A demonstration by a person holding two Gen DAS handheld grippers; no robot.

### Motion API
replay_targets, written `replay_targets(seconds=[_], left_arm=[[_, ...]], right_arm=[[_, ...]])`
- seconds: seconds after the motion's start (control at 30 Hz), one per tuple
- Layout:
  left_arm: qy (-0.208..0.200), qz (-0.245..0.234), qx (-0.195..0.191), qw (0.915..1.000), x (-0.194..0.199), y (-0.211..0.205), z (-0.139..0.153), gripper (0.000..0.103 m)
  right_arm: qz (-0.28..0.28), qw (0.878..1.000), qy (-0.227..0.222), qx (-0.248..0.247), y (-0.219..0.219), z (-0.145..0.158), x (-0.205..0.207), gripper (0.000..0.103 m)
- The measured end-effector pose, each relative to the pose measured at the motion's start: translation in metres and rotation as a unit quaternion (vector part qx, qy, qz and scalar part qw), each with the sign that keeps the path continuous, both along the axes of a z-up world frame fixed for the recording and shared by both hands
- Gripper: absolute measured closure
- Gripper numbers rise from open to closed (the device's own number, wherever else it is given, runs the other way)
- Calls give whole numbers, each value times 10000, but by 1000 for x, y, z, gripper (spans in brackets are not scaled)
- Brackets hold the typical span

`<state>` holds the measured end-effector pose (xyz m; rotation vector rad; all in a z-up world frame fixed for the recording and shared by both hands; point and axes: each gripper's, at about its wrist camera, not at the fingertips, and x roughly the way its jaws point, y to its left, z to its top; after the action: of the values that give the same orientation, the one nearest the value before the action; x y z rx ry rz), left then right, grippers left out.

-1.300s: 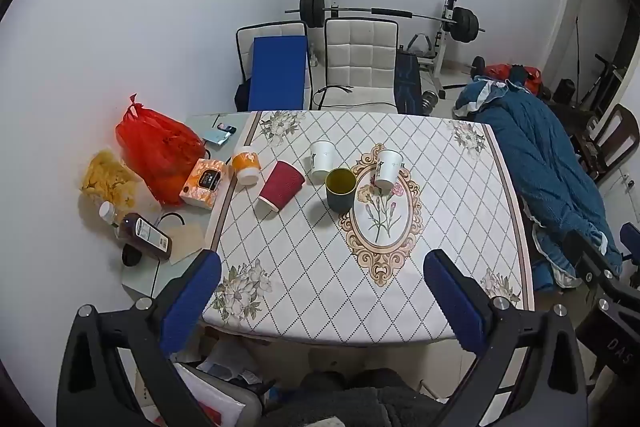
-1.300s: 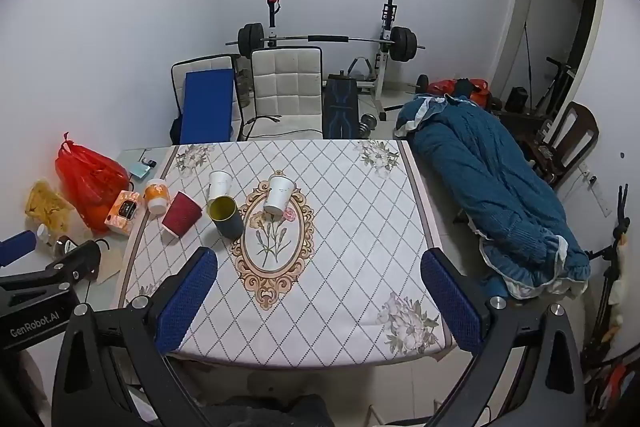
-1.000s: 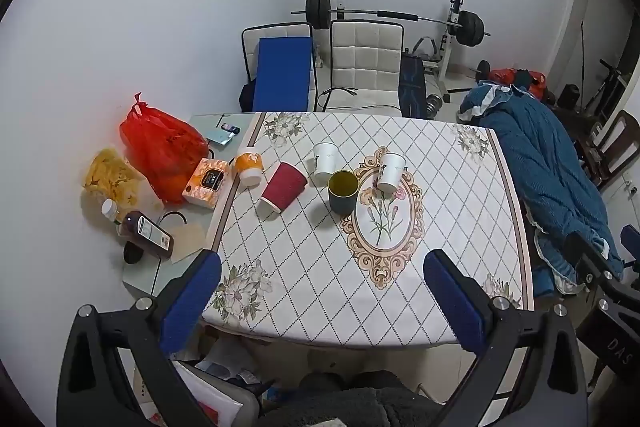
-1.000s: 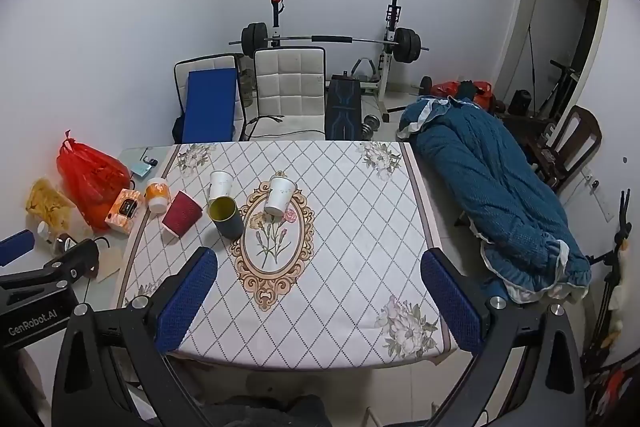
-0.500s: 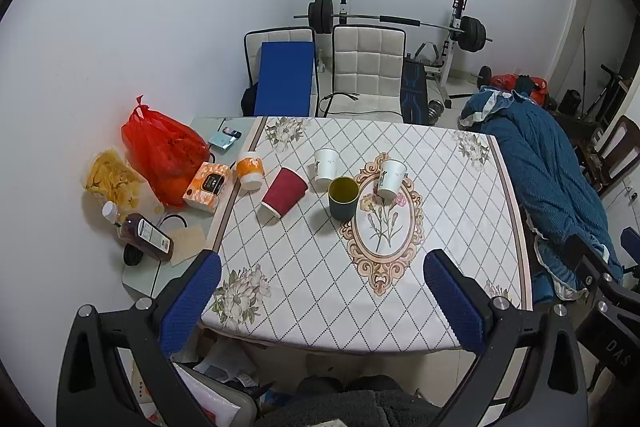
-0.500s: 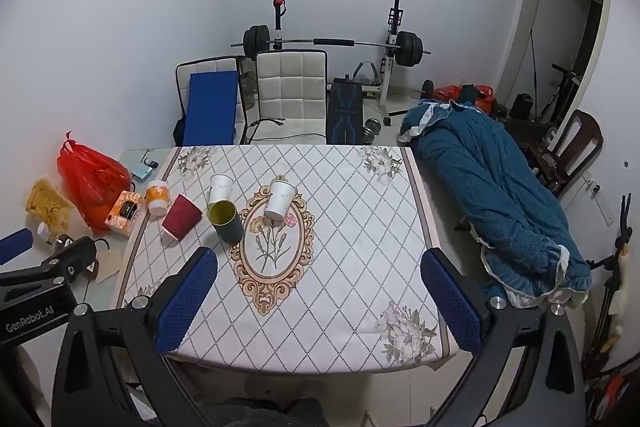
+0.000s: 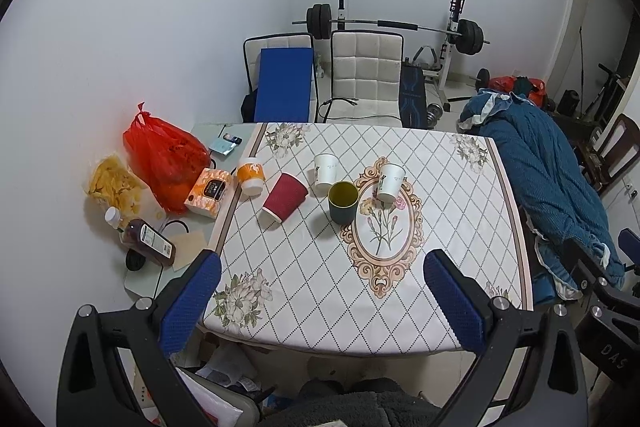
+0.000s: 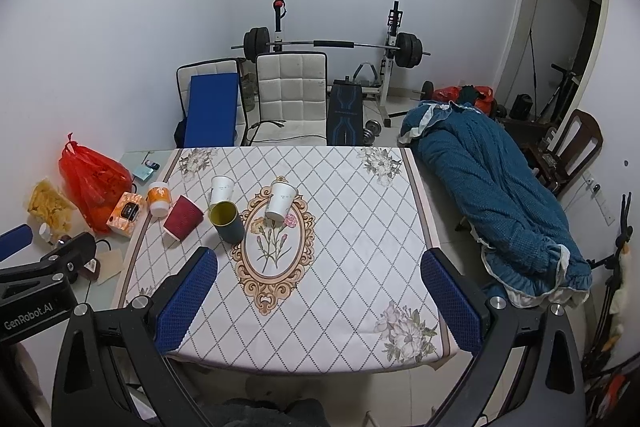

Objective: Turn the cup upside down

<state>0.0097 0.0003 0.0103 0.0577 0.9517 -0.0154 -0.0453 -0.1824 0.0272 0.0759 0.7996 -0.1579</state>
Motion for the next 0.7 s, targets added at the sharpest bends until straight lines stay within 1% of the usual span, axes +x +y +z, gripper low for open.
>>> replay_targets(seconds=[0.1, 0.23, 0.4, 0.57, 0.7], left_arm=[[-12, 4, -7, 10000, 0, -1, 1, 0], [-42, -5, -4, 10000, 2, -2, 11, 0], [-47, 1, 5, 10000, 1, -3, 11, 0], [-63, 0, 4, 10000, 5, -4, 20, 0], [-83, 5, 18, 10000, 2, -5, 18, 0]], right_arm=[[1, 10000, -24, -8, -1, 1, -4, 0], [-11, 10000, -34, -12, 0, 3, -4, 0], [1, 10000, -82, -33, 1, 9, -12, 0], [4, 10000, -87, -37, 2, 11, -10, 0], [-1, 9999, -94, -39, 2, 13, -11, 0]])
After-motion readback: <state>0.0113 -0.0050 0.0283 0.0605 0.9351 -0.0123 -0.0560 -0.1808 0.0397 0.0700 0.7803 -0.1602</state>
